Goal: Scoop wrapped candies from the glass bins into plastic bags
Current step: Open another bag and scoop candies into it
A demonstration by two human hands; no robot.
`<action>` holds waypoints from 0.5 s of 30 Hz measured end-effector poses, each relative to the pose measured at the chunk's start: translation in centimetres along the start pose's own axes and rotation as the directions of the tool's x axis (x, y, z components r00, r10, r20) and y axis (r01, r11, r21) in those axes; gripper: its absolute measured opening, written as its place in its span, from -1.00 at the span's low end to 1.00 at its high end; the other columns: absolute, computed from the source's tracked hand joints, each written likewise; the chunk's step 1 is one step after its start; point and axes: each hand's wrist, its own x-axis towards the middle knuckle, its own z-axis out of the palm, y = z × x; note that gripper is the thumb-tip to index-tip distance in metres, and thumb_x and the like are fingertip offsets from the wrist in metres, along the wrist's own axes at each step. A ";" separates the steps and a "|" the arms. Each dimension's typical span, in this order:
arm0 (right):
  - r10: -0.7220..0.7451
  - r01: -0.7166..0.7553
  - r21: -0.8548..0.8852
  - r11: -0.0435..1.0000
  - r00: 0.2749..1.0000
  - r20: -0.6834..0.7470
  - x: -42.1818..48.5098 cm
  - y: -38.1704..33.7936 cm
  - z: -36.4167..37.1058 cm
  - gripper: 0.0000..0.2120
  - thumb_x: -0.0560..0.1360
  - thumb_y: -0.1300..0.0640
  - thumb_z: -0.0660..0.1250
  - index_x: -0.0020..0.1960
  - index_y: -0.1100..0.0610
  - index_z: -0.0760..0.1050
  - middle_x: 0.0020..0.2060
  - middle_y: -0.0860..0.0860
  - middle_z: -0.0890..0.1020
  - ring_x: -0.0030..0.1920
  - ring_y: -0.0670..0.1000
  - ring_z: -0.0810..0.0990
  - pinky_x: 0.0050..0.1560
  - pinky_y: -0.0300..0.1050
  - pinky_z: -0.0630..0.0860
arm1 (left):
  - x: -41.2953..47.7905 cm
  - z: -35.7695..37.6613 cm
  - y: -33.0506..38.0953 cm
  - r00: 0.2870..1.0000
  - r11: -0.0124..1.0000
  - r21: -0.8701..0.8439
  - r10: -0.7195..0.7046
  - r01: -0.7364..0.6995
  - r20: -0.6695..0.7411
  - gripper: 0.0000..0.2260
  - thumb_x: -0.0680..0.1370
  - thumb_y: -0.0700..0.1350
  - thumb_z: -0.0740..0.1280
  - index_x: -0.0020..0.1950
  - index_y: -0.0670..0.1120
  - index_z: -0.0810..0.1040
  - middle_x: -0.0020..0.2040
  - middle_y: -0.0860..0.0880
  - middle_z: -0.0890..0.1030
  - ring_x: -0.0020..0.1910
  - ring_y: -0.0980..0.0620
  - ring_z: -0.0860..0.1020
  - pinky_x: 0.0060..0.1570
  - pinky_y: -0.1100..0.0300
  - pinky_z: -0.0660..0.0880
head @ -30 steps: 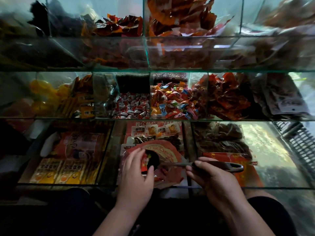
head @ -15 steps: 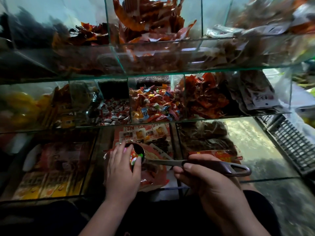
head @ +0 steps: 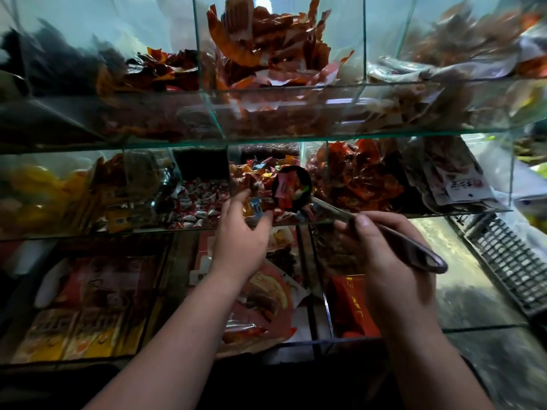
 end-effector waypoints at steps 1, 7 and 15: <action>-0.156 0.167 -0.201 0.965 0.985 0.069 0.2 0.4 -0.3 -0.93 0.55 0.03 0.42 -0.01 0.01 0.63 -0.08 0.02 0.76 -0.02 0.02 0.77 -0.05 -0.08 0.69 | -0.3 0.1 -0.4 1.000 1.000 0.010 -0.005 0.005 0.019 -0.49 0.61 0.11 0.35 0.52 0.09 0.30 0.46 0.10 0.34 0.35 0.13 0.37 0.13 0.40 0.33; -0.246 0.624 -0.534 0.570 0.750 0.614 0.1 0.5 -1.7 -0.72 0.46 0.17 0.41 0.18 0.05 0.60 0.24 -0.04 0.60 0.25 -0.06 0.60 0.22 -0.18 0.54 | -0.8 0.7 -1.2 0.992 0.997 0.069 -0.055 0.047 0.118 -0.43 0.61 0.08 0.35 0.58 0.11 0.24 0.59 0.06 0.21 0.56 0.00 0.22 0.48 -0.06 0.31; -0.371 0.594 -0.492 0.636 0.795 0.480 -3.8 -2.7 -0.7 -0.84 0.55 0.14 0.46 0.10 -0.05 0.64 0.23 -0.18 0.60 0.26 -0.20 0.59 0.21 -0.38 0.47 | -1.2 0.6 -0.6 0.993 0.996 -0.059 0.065 -0.059 0.103 -0.39 0.57 0.21 0.33 0.57 0.19 0.19 0.56 0.17 0.21 0.45 0.18 0.23 0.30 0.18 0.24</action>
